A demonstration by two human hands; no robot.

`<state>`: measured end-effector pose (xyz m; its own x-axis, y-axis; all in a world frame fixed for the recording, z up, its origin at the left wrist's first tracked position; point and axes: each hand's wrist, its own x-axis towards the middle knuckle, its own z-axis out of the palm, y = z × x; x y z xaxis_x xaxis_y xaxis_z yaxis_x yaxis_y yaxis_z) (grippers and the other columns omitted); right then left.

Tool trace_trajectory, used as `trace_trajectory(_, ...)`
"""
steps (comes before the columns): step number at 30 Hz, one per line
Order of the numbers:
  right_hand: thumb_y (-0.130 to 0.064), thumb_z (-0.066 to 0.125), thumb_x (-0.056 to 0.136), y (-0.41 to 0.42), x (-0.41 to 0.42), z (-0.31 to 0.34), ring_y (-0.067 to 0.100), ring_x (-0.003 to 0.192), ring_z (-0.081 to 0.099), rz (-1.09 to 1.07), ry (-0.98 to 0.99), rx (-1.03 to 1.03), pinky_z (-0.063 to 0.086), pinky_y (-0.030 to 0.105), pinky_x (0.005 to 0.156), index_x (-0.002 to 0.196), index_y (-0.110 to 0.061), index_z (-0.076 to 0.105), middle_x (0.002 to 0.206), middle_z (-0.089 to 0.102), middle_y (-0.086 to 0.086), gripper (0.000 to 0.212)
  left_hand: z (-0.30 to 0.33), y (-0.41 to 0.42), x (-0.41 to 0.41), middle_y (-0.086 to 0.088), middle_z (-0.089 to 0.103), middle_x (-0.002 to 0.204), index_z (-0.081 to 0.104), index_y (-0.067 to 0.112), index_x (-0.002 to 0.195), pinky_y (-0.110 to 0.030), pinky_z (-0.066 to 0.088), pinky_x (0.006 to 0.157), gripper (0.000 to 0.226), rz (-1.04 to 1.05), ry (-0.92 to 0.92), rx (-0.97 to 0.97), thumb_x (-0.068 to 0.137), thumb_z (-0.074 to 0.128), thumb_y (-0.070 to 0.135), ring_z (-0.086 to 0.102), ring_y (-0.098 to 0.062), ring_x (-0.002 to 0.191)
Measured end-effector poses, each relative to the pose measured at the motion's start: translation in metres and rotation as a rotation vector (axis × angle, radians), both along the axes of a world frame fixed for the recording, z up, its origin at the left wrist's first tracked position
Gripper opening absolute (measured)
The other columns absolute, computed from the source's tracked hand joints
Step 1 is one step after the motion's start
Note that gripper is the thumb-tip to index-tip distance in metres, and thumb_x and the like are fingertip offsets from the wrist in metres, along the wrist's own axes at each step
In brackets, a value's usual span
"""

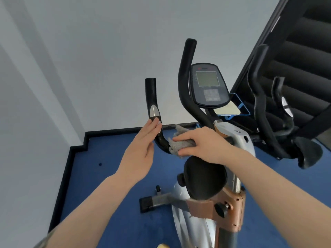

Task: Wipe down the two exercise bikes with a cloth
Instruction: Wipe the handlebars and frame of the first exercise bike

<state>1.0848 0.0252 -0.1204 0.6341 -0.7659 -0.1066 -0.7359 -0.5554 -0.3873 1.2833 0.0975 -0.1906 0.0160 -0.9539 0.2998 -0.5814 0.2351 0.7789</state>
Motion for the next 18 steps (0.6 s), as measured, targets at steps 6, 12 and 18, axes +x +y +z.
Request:
trace_trajectory(6, -0.049, 0.063, 0.087, 0.016, 0.028, -0.018, 0.018, 0.097, 0.062, -0.08, -0.141, -0.129, 0.045, 0.031, 0.079, 0.126, -0.029, 0.059, 0.105, 0.069, -0.001, 0.044, -0.001, -0.002, -0.003, 0.019, 0.031, 0.155, 0.042, 0.024, 0.146, -0.012, 0.016, 0.116, 0.065, 0.057, 0.081, -0.009, 0.094, 0.038, -0.016, 0.017, 0.012, 0.142)
trace_trajectory(12, -0.048, 0.052, 0.094, 0.014, 0.056, -0.019, 0.02, 0.092, 0.059, -0.134, -0.129, -0.163, 0.037, 0.029, 0.071, 0.111, -0.022, 0.062, 0.099, 0.067, -0.001, 0.033, 0.002, -0.003, -0.015, 0.014, 0.048, 0.145, 0.056, 0.025, 0.132, -0.017, 0.027, 0.116, 0.067, 0.169, 0.297, -0.025, 0.09, 0.035, -0.022, 0.034, 0.008, 0.137)
trace_trajectory(18, -0.043, 0.053, 0.095, 0.02, 0.047, -0.02, 0.02, 0.097, 0.059, -0.149, -0.163, -0.096, 0.042, 0.032, 0.078, 0.11, -0.023, 0.061, 0.099, 0.065, -0.002, 0.027, 0.007, -0.002, -0.002, 0.022, 0.051, 0.141, 0.052, 0.038, 0.133, -0.02, 0.032, 0.113, 0.072, 0.19, 0.304, 0.008, 0.091, 0.035, -0.018, 0.041, 0.009, 0.132)
